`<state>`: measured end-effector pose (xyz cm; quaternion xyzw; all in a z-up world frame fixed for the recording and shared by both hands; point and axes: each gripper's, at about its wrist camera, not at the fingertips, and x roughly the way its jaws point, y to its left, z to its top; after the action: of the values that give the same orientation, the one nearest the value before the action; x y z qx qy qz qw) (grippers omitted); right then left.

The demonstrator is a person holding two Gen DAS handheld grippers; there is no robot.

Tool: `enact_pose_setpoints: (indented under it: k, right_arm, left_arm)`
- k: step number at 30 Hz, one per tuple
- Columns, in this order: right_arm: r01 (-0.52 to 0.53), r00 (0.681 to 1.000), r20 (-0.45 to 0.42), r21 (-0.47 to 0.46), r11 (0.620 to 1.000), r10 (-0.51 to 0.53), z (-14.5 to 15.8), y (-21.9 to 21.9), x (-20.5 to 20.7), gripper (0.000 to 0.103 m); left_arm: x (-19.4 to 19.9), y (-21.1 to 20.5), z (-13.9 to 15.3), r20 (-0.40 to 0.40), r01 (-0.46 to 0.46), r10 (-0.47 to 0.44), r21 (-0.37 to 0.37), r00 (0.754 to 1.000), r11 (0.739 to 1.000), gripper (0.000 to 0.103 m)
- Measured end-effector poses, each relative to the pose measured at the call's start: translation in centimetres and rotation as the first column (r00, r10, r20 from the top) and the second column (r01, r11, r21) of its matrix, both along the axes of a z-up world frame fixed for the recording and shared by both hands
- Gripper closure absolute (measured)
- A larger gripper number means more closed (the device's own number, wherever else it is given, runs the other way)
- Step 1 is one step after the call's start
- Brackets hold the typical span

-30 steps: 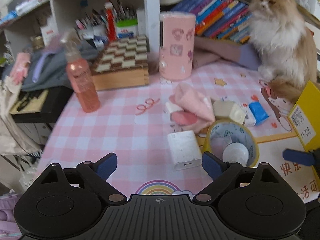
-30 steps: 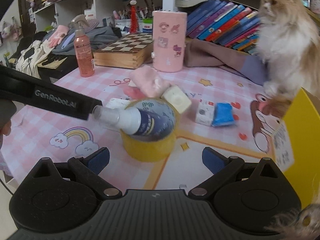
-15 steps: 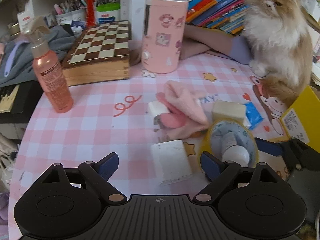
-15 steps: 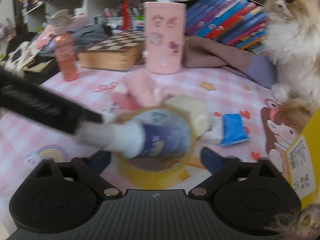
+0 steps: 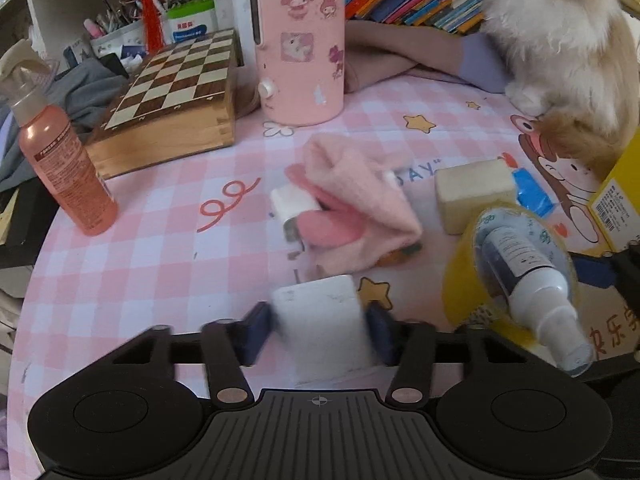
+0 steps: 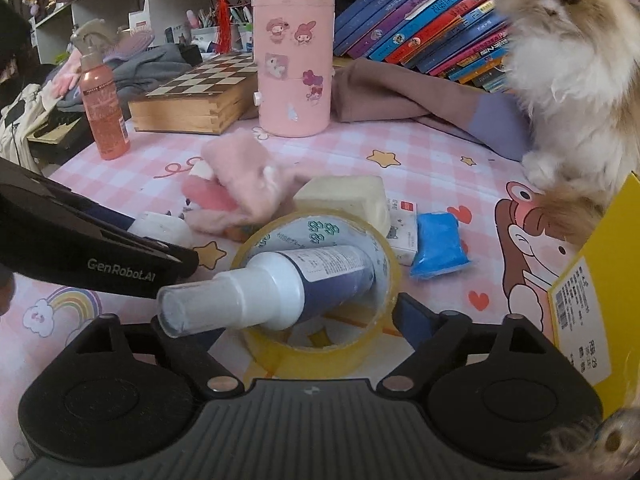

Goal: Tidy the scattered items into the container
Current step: 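Grasp the white charger plug with the left tool while the right tool grasps the tape roll, then lift the tape roll with the right tool while the left tool holds the charger plug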

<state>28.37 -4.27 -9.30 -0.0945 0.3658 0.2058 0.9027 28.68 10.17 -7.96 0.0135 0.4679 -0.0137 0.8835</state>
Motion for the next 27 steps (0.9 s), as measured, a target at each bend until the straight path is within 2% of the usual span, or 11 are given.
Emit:
enact_pose_setpoints:
  k: [4, 10, 15, 27]
  right_arm:
    - [-0.003, 1.0, 0.004, -0.011, 1.0, 0.003, 0.1, 0.2, 0.2, 0.02]
    - [-0.033, 0.996, 0.091, 0.052, 0.998, 0.028, 3.0, -0.6, -1.2, 0.02]
    - [-0.054, 0.987, 0.153, 0.063, 0.997, 0.044, 5.5, -0.7, -2.7, 0.02]
    - [-0.055, 0.986, 0.164, 0.099, 0.994, 0.038, 8.5, -1.7, -7.2, 0.02]
  left_arm:
    - [-0.3, 0.9, 0.4, -0.016, -0.036, 0.035, -0.041, 0.999, 0.999, 0.061]
    - [-2.7, 1.8, 2.9, 0.041, -0.057, 0.062, -0.114, 0.997, 0.992, 0.061]
    - [-4.8, 2.0, 4.7, 0.086, -0.073, 0.086, -0.148, 0.993, 0.986, 0.061]
    - [-9.3, 1.5, 7.8, 0.167, -0.059, 0.083, -0.146, 0.983, 0.988, 0.061]
